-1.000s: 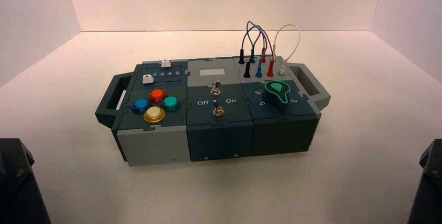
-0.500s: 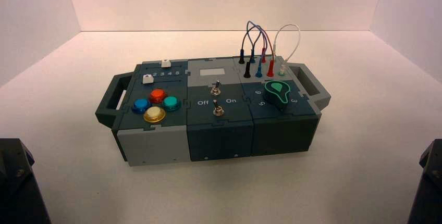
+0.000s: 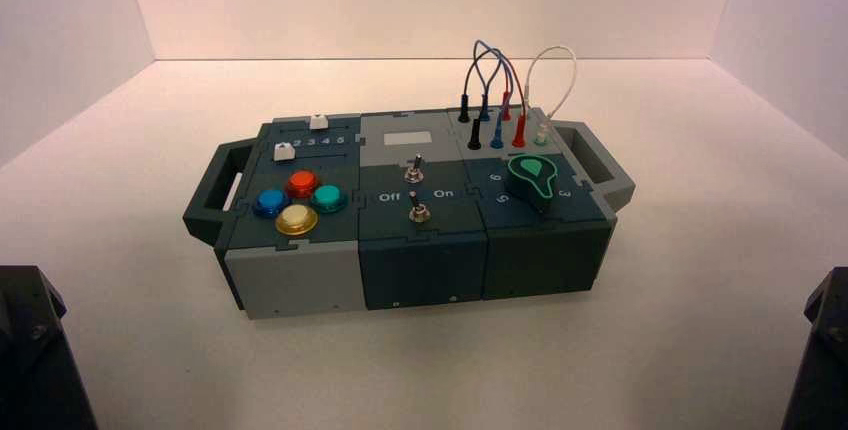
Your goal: Move the bottom slider to position 3.
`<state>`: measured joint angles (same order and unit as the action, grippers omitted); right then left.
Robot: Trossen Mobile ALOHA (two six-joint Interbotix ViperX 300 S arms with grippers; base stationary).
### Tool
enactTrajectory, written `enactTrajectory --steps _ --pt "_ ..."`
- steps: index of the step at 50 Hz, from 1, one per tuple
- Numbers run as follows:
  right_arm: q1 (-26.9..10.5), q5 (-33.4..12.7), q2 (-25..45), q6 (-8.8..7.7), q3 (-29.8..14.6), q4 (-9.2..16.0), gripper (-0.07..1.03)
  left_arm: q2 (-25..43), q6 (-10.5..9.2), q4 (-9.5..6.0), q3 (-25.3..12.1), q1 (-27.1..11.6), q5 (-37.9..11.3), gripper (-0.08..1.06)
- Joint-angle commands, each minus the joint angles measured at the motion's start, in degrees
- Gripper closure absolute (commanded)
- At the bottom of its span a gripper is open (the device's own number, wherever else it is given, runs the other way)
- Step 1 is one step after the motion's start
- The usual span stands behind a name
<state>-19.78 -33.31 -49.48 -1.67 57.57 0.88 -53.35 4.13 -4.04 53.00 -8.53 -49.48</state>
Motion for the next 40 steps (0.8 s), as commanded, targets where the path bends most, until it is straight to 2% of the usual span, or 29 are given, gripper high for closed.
enactTrajectory --steps 1,14,30,40 --pt "-2.11 0.09 0.44 -0.18 -1.67 0.18 0.99 0.18 0.0 -0.18 -0.97 -2.81 -1.32 1.01" --pt "-3.08 -1.85 4.66 -0.18 -2.72 0.44 0.99 0.7 0.0 -0.26 0.09 -3.6 -3.43 1.01" --pt "-3.08 -2.11 5.8 -0.26 -2.99 0.79 0.99 1.67 -0.09 -0.53 0.09 -4.48 -4.48 1.01" --pt "-3.08 -3.25 7.21 -0.35 -3.52 1.23 0.99 5.62 -0.7 -0.7 -0.26 -5.63 -5.98 1.01"
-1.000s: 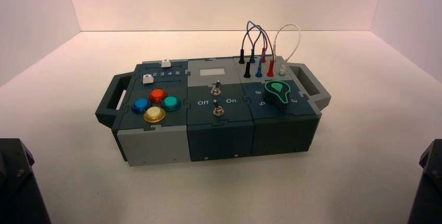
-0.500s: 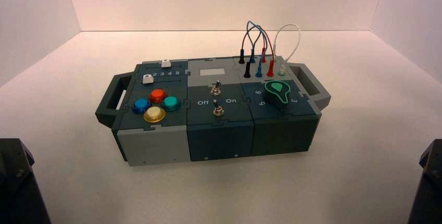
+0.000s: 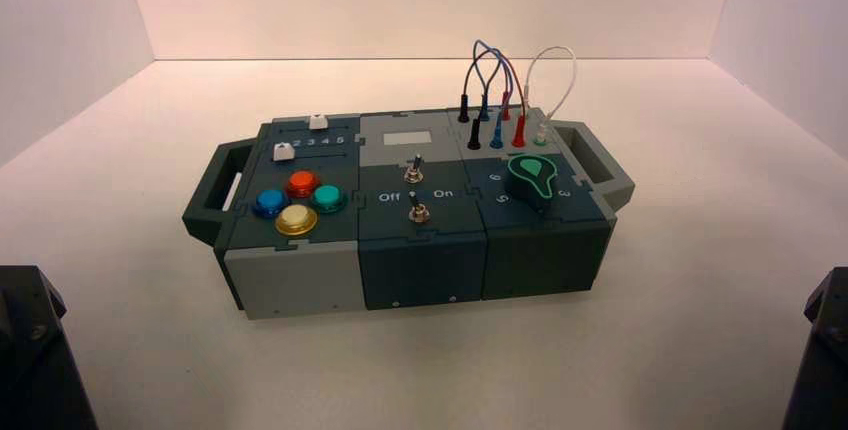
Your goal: Move the bottom slider to position 3.
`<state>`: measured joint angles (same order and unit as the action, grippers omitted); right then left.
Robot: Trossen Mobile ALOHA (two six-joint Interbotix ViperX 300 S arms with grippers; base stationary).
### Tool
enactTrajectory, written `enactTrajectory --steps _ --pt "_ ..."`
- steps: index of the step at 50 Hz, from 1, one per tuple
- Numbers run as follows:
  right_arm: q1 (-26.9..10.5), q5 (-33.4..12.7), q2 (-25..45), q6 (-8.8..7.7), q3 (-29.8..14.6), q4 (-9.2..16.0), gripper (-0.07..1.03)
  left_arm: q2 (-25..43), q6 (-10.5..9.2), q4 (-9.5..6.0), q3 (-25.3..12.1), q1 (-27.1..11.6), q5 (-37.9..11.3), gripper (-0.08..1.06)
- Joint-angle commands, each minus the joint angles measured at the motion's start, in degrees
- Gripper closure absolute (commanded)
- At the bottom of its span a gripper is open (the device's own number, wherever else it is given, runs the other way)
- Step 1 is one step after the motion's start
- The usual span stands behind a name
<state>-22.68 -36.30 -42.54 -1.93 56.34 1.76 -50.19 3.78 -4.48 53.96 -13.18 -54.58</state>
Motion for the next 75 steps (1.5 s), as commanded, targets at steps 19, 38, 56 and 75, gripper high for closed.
enactTrajectory --steps 19,38,56,75 --pt "-3.87 -0.09 2.46 -0.35 -3.43 1.23 0.99 8.53 -1.93 -0.44 -3.96 -3.08 -3.52 1.01" --pt "-11.87 1.14 7.29 -0.18 -5.98 2.72 0.99 11.69 -3.69 -0.44 -3.87 -3.25 -3.43 1.01" --pt "-17.31 4.57 16.17 -0.18 -10.63 4.39 0.99 15.73 -5.54 -0.88 -3.6 -4.75 -2.11 1.01" --pt "-17.49 8.61 22.76 -0.26 -11.95 4.13 0.99 25.22 -7.91 -2.55 -3.78 -5.8 3.34 1.01"
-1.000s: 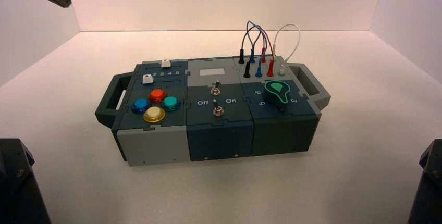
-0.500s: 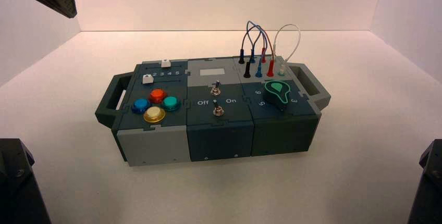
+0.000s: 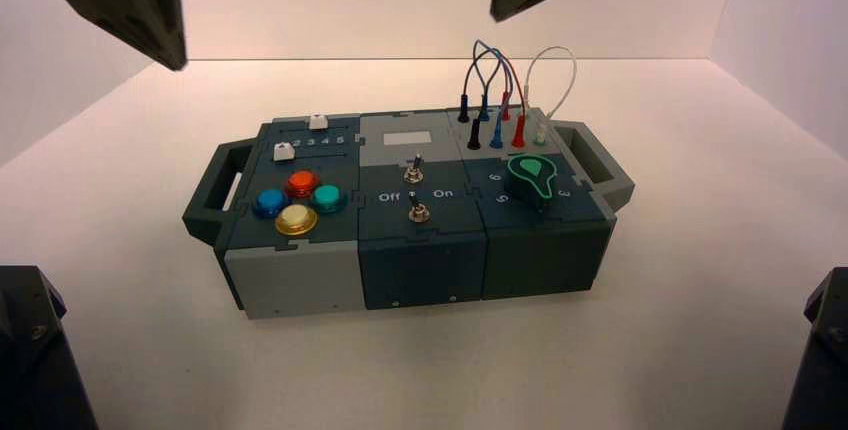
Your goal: Move the bottom slider to position 3.
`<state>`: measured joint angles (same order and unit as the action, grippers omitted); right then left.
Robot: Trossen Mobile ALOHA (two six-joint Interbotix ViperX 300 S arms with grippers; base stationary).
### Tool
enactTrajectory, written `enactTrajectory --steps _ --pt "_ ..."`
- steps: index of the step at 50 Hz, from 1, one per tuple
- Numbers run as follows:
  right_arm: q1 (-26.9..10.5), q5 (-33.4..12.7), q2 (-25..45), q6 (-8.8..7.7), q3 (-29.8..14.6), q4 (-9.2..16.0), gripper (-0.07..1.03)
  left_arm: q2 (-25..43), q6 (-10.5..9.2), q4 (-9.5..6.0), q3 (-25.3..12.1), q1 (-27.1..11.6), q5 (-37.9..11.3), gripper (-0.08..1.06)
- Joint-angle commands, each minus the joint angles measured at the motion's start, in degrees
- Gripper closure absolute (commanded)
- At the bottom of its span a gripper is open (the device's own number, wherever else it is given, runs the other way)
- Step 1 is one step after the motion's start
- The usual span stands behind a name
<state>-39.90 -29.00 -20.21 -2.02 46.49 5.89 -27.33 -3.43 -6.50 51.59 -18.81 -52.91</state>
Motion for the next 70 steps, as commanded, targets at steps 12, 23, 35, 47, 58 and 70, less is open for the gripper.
enactTrajectory --steps 12,23,35,47,58,70 --pt "-0.35 1.93 1.76 -0.18 -3.16 -0.44 0.99 7.29 -0.7 -3.52 -1.67 -1.05 3.52 1.01" --pt "-0.26 2.9 2.46 -0.18 -3.16 -0.62 0.99 11.34 -1.14 -4.83 -1.58 -2.29 6.15 1.01" --pt "-0.09 3.25 2.37 -0.09 -2.99 -0.62 0.99 15.38 -1.49 -4.83 -1.58 -2.29 9.23 1.01" --pt "-0.09 3.43 2.37 0.09 -3.08 -0.7 0.99 17.93 -2.2 -4.83 -1.85 -2.29 11.34 1.01" --pt "-0.18 3.43 2.29 0.09 -3.08 -0.7 0.99 19.95 -2.37 -4.83 -2.29 -2.29 13.1 1.01" --pt "-0.09 3.43 2.2 0.09 -3.16 -0.62 0.99 21.27 -2.55 -4.92 -2.9 -2.37 14.77 1.01"
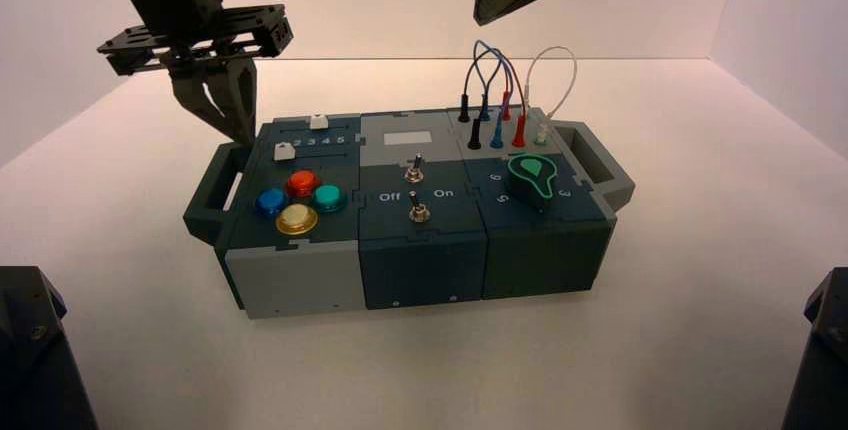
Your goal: Move the bottom slider to position 3.
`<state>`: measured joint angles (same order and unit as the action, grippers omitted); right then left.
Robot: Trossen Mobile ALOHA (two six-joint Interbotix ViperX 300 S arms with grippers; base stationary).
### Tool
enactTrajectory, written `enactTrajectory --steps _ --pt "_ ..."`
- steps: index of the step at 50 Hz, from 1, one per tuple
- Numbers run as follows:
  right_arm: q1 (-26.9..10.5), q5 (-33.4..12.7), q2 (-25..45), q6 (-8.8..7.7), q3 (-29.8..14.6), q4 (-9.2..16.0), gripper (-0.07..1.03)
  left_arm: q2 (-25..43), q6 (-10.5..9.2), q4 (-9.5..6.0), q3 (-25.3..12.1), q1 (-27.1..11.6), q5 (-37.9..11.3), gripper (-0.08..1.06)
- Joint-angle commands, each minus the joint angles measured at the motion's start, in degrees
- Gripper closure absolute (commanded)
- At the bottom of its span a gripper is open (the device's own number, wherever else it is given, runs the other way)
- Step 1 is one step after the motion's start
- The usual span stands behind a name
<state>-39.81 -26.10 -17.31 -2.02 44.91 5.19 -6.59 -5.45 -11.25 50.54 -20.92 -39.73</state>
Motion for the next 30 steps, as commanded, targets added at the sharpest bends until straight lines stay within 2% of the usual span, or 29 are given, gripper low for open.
enactTrajectory --steps 1,16,30 --pt "-0.18 0.53 -0.7 0.18 -1.58 0.0 0.99 0.7 -0.53 -0.18 -1.93 -0.26 1.67 1.01" --pt "-0.09 0.53 -0.97 0.09 -1.58 0.0 0.99 6.59 -1.23 -0.18 -4.75 -3.16 3.34 1.01" --pt "-0.09 0.53 -1.05 0.09 -1.67 0.0 0.99 7.82 -1.41 -0.18 -5.36 -3.34 3.52 1.01"
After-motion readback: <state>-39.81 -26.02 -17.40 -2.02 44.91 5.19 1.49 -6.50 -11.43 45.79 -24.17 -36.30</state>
